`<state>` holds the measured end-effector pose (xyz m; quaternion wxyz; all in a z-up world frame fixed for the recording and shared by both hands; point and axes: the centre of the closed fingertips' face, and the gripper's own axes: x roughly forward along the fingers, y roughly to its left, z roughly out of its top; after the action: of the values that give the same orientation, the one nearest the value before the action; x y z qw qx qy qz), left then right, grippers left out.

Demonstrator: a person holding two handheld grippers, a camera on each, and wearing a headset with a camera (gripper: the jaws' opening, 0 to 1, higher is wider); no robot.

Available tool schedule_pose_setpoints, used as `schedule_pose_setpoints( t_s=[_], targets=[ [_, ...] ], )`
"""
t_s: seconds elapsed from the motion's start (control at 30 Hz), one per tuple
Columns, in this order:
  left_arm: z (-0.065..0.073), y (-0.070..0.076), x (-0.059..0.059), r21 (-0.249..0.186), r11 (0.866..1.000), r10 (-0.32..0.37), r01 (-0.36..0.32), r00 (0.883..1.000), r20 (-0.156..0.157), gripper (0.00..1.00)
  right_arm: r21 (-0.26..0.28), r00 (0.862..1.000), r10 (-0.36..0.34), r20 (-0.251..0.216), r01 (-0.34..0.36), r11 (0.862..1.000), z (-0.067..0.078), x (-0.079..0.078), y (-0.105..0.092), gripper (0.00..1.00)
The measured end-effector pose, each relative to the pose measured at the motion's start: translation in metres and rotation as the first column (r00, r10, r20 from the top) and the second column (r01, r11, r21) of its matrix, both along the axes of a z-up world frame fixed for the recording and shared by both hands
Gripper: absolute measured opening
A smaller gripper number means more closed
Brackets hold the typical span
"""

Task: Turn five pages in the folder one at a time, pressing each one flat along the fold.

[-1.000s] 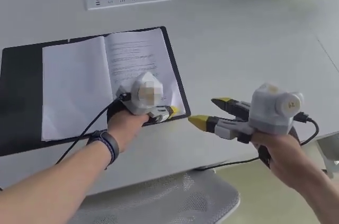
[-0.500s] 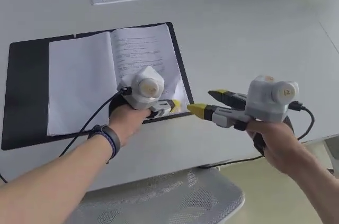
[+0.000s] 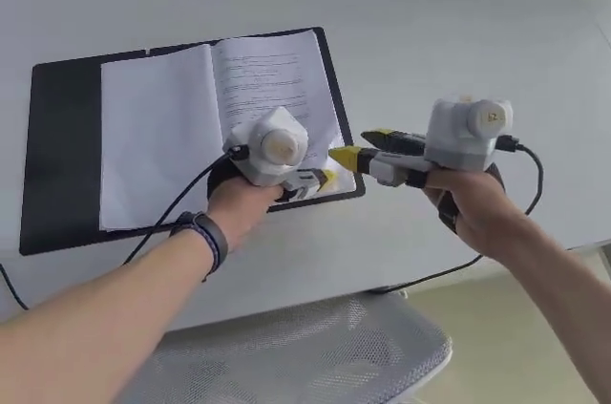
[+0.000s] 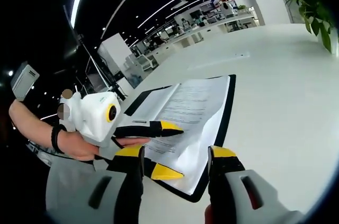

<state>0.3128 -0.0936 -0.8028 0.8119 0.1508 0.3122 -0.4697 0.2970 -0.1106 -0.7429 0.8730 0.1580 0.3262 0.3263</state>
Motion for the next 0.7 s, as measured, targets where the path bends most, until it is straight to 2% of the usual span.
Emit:
schedule_pose_setpoints(
  t_s=[0.43,0.53,0.7],
  targets=[
    [-0.001,0.001,0.002,0.004,1.000,0.000,0.000,1.000,-0.001,0.57,0.092,0.997,-0.053,-0.065,0.058,0.994,-0.013,0.028,0.012,0.39],
    [-0.002,0.001,0.003,0.005,1.000,0.003,-0.003,1.000,-0.002,0.57,0.097,0.995,-0.057,-0.084,0.065,0.993,-0.019,0.031,0.014,0.37],
    [-0.004,0.001,0.004,0.004,1.000,0.004,-0.004,1.000,-0.004,0.57,0.138,0.991,-0.075,-0.110,0.090,0.986,-0.022,0.036,0.017,0.31]
  ],
)
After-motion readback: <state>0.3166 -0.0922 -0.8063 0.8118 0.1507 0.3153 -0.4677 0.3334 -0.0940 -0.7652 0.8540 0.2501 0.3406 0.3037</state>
